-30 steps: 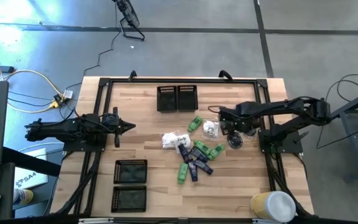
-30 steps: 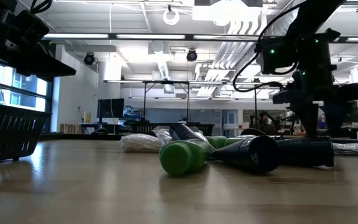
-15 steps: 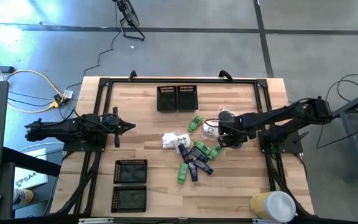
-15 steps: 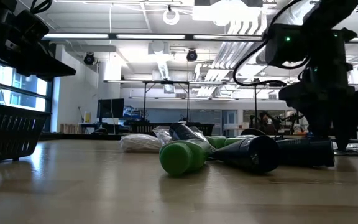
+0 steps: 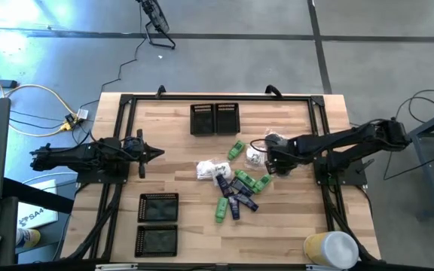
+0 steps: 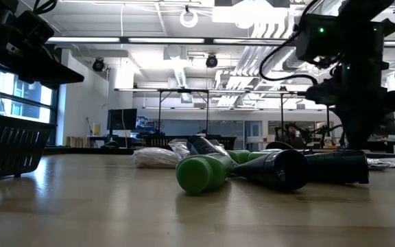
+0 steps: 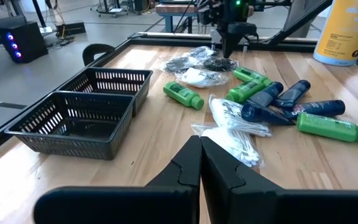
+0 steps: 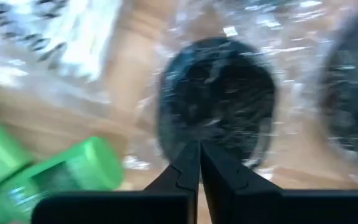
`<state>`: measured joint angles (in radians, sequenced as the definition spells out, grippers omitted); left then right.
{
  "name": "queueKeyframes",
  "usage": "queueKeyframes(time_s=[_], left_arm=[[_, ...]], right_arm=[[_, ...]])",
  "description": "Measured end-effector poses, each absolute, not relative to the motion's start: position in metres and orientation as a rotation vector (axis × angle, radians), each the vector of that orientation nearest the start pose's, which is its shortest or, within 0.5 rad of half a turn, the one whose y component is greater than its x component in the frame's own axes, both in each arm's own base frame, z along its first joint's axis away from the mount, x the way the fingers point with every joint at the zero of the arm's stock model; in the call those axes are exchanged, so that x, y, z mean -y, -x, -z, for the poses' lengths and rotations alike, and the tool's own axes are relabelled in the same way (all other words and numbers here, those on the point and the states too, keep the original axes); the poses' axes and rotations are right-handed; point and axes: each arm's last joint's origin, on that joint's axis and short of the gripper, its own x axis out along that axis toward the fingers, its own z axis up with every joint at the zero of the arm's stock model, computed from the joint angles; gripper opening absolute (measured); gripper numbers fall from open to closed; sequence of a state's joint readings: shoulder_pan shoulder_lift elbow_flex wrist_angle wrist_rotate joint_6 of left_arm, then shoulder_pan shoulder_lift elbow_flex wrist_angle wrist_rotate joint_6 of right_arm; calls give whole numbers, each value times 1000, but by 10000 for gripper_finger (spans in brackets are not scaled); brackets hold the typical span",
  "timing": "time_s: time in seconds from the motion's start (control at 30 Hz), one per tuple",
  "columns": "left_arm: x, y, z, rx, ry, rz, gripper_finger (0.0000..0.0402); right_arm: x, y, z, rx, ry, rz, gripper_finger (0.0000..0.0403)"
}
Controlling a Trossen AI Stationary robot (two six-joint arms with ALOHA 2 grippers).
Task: Pick & Place Travel size toiletries
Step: Put the black hairbrush into the top right basket
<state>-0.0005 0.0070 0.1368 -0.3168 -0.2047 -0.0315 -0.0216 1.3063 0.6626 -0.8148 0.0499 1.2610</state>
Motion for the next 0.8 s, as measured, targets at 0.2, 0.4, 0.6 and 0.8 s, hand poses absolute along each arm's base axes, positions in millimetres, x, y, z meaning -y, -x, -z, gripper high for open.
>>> queueKeyframes(time_s=[0.2,0.4,0.6,0.8], left_arm=[[-6,-86,-179,-183,12,-206,0],[-6,-86,-179,-184,12,-207,0],[-6,-86,-179,-183,12,-206,0],[-6,-86,-179,-183,12,-206,0]], right_arm=[[5,-198,-151,-1268,-971,991,4],[7,-214,-140,-1196,-950,957,3],[11,-228,-139,-1080,-984,901,3],[11,-220,-157,-996,-957,899,3]])
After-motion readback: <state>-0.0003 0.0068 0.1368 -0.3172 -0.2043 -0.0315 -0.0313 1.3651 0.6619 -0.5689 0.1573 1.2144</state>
